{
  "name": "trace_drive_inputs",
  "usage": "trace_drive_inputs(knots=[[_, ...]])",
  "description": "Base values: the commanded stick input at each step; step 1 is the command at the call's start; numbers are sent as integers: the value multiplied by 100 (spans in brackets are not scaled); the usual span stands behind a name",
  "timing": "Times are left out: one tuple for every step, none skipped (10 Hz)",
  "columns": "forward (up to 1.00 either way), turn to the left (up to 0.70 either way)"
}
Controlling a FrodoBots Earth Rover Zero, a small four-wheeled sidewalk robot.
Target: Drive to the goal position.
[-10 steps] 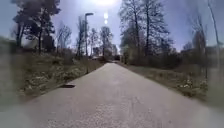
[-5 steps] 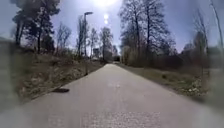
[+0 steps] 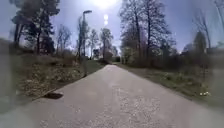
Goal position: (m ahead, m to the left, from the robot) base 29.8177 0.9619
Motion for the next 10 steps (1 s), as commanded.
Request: trace_drive_inputs(knots=[[70,14],[70,12],[70,0],[70,0],[70,0],[70,0],[70,0],[70,0],[70,0],[70,0]])
